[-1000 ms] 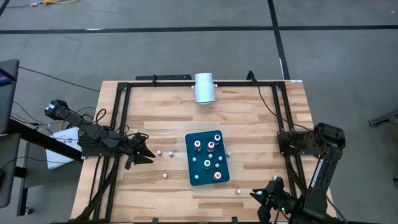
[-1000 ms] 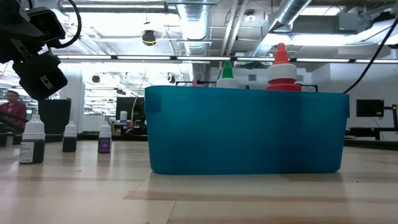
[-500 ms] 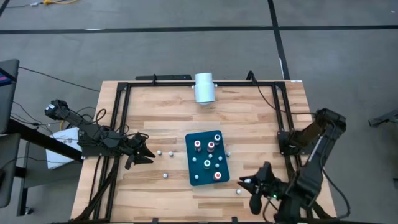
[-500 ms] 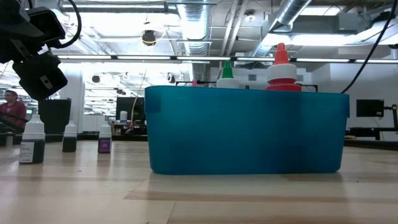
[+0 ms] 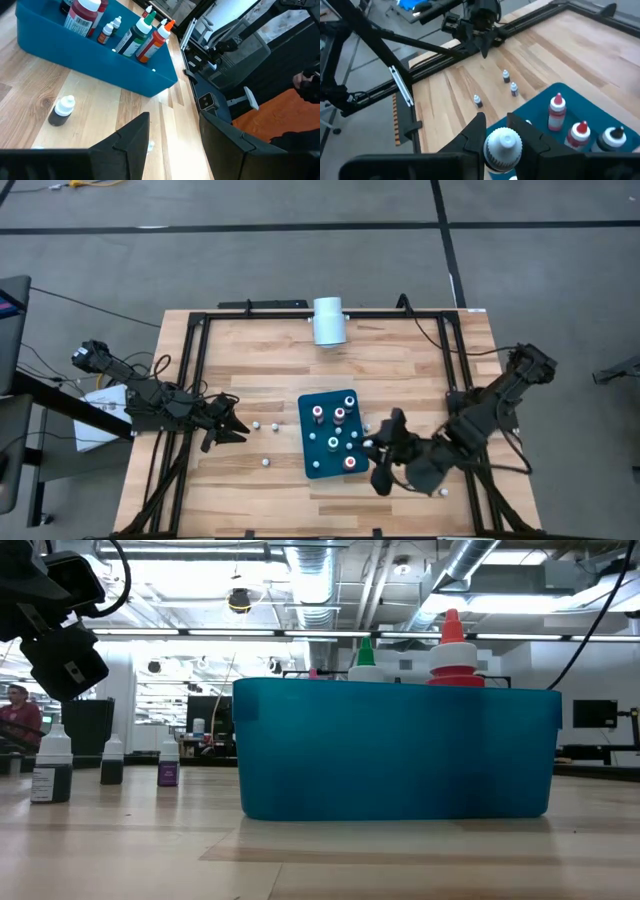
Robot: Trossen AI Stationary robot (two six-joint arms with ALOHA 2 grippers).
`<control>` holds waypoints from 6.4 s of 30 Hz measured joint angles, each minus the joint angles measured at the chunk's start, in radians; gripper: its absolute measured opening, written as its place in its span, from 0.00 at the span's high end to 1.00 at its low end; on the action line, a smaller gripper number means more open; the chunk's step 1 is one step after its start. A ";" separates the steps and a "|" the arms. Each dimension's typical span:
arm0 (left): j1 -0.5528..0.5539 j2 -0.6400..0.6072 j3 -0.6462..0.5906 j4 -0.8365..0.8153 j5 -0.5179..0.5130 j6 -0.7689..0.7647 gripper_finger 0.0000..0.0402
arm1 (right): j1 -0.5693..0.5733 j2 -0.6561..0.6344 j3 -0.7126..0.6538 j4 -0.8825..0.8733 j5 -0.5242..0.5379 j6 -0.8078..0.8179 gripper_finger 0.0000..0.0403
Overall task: Pick & Place food coloring
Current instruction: Put the small black food coloring bottle into the blue bin
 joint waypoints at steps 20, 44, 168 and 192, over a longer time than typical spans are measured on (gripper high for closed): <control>0.000 0.000 0.000 0.000 0.000 0.000 0.59 | -0.106 0.029 -0.033 -0.010 -0.161 -0.115 0.86; 0.000 0.000 0.000 -0.034 0.000 0.004 0.59 | -0.314 0.250 -0.090 -0.046 -0.348 -0.191 0.86; 0.000 0.000 0.000 -0.068 0.000 0.048 0.59 | -0.429 0.214 -0.382 0.216 -0.452 -0.139 0.81; 0.000 0.000 0.000 -0.068 0.000 0.048 0.59 | -0.429 0.214 -0.382 0.227 -0.453 -0.139 0.81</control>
